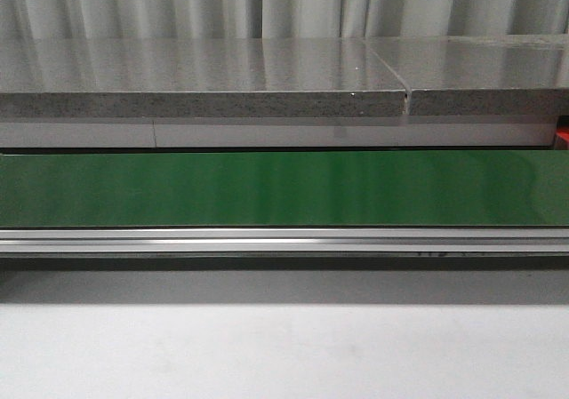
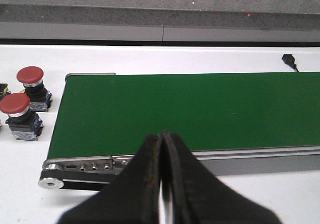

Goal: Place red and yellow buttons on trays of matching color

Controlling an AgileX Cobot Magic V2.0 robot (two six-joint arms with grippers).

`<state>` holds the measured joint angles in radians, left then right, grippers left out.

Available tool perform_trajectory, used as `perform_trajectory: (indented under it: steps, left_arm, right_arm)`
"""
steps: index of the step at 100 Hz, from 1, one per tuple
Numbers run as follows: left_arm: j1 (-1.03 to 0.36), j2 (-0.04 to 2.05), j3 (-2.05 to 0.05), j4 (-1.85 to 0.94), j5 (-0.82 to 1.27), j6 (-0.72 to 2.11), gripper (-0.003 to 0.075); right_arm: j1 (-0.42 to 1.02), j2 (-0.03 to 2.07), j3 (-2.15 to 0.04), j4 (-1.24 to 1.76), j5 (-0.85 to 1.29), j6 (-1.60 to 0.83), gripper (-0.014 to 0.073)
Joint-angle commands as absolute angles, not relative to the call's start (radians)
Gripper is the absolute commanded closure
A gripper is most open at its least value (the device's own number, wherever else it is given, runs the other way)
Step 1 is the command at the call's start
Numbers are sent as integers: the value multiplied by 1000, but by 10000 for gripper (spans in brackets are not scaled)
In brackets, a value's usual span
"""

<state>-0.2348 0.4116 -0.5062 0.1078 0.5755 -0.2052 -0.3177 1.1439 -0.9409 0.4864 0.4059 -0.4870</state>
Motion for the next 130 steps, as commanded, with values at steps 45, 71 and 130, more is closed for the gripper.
perform_trajectory:
  steps: [45,71,130]
  left_arm:
    - [-242,421,-530,104,508,-204,739]
    - [-242,421,-530,104,508,-204,739]
    - [-242,421,-530,104,508,-204,739]
  right_arm:
    - [-111,791,-720,500,384,-564,15]
    - [-111,689,-673,500,506,-564,413]
    - [-111,689,-673,500,533,-564,662]
